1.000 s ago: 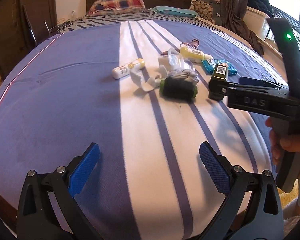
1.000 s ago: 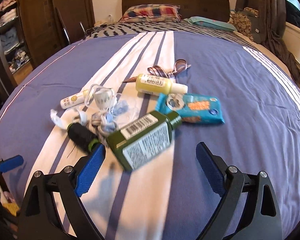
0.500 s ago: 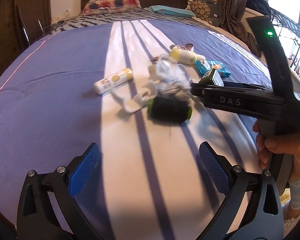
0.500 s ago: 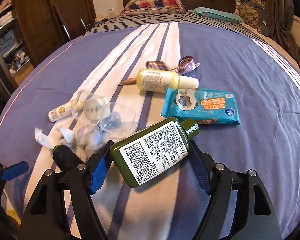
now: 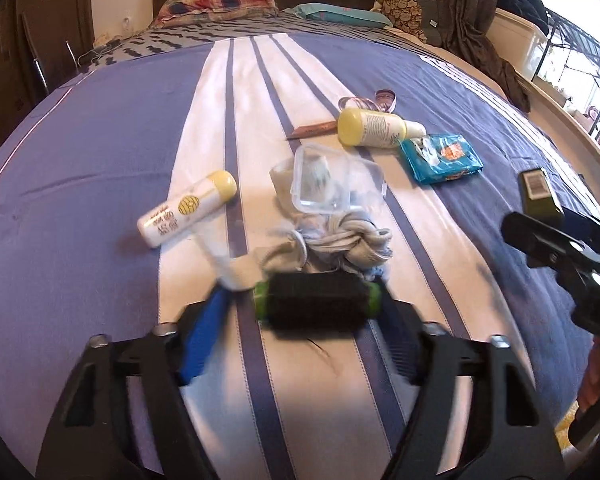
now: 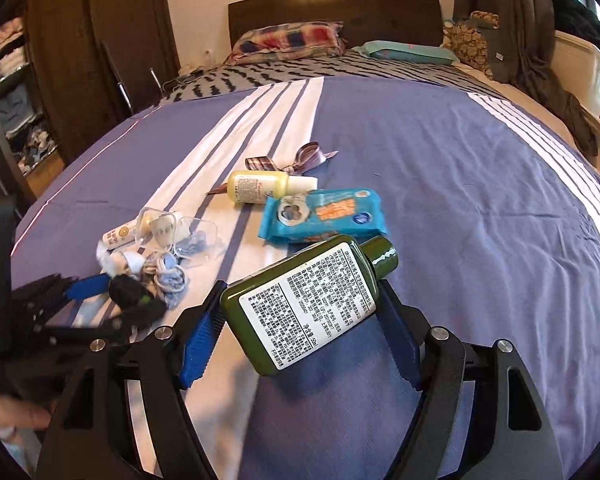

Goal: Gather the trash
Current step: 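Lower both held items into the black bin and open both tools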

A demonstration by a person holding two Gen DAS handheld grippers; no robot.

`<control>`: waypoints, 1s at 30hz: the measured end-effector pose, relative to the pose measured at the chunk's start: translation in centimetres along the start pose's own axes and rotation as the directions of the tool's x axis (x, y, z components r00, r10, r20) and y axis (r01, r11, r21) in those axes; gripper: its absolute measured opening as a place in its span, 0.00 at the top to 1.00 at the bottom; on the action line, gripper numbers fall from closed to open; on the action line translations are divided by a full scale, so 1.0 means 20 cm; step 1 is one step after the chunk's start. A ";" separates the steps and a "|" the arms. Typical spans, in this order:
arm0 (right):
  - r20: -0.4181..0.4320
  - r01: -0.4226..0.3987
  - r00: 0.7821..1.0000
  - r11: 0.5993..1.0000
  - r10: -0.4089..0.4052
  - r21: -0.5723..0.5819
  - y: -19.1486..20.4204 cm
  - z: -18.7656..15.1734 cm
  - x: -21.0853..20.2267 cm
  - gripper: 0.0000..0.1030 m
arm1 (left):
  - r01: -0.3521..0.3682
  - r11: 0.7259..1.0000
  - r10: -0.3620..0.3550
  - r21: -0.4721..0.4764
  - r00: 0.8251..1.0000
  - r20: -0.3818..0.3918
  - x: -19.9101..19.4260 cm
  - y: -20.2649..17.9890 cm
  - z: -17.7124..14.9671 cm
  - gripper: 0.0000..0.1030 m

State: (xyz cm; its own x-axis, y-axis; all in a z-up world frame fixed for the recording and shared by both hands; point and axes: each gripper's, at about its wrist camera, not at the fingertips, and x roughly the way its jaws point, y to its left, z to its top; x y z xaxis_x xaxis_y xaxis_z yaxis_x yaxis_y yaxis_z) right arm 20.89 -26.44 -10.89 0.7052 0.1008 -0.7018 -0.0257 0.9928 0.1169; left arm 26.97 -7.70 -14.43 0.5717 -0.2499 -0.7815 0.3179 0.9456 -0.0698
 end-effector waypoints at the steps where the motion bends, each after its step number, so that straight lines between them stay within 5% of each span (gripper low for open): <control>1: 0.001 0.002 1.000 1.000 -0.002 -0.001 0.00 -0.01 -0.01 0.28 | -0.005 1.000 0.005 0.002 1.000 0.002 -0.01 0.00 0.00 0.49; 17: 0.003 -0.016 1.000 0.999 0.016 -0.051 0.16 -0.25 -0.27 0.28 | 0.006 1.000 -0.006 0.014 1.000 0.023 -0.36 -0.01 -0.38 0.49; 30: 0.060 -0.033 0.998 0.998 0.036 -0.055 0.25 -0.49 -0.61 0.28 | 0.025 0.999 -0.030 0.042 0.992 0.126 -0.74 -0.12 -0.64 0.50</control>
State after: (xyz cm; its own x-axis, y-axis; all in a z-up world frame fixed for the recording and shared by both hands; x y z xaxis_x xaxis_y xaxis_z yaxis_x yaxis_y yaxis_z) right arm 5.16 -22.08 -8.60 0.7450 0.1327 -0.6537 -0.0879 0.9910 0.1010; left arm 8.12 -3.54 -10.73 0.6523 -0.3027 -0.6949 0.3635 0.9294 -0.0636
